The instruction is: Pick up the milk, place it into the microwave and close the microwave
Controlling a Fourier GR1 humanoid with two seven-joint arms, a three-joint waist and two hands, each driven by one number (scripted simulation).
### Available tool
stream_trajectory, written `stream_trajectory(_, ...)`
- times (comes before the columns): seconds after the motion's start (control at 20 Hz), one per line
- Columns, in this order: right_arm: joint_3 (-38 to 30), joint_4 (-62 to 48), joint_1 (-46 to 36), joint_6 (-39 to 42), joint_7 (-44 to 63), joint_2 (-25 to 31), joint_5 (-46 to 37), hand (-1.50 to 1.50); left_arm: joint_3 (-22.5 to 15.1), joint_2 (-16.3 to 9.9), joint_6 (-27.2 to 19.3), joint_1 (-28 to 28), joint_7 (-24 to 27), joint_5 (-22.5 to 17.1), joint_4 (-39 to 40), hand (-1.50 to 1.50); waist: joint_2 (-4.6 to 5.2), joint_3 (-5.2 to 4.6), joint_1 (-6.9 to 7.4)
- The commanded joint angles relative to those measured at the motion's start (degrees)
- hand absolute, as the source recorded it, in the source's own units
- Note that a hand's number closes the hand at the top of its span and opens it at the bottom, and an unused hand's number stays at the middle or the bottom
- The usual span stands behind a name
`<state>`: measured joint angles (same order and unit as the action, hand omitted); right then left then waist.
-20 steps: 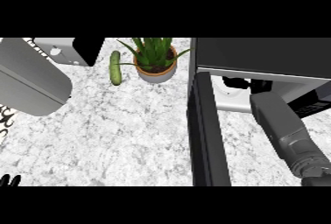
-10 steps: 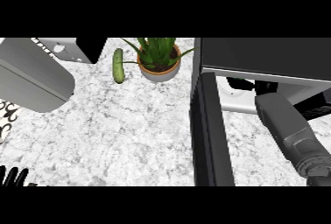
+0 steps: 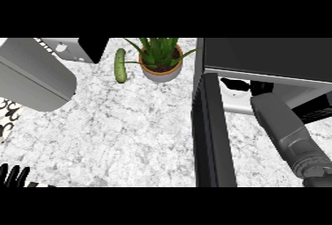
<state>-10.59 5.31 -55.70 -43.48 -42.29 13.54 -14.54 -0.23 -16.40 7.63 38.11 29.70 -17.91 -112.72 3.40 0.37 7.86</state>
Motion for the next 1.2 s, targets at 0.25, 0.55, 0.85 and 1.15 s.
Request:
stream_trajectory(0.25, 1.13, -0.89, -0.69, -0.65, -0.39, -1.89, -1.60, -1.50, 0.84, -0.79, 1.07, -1.80, -0.21, -0.29, 1.76, -1.50, -0.20, -0.05, -0.45)
stream_trajectory(0.55, 1.15, -0.98, -2.33, -0.04, 0.77, -2.59, -1.84, -1.50, -0.73, 1.06, -0.17, -2.66, 0.09, 1.18, 1.57, -1.50, -0.39, -0.07, -0.92)
stream_trajectory(0.85, 0.22, -0.05, -0.06, 0.76, -1.81, -4.07, -1.09, -1.50, 0.06, 1.39, 0.64, -2.21, 2.12, 1.49, 4.54, -1.50, -0.82, -0.12, -1.48)
stream_trajectory(1.15, -1.16, 0.52, 2.01, 5.70, -3.79, -2.33, 0.17, -1.50, 0.72, 1.59, 0.65, -0.43, 2.76, 1.98, 3.15, -1.50, -1.63, -0.15, -3.02)
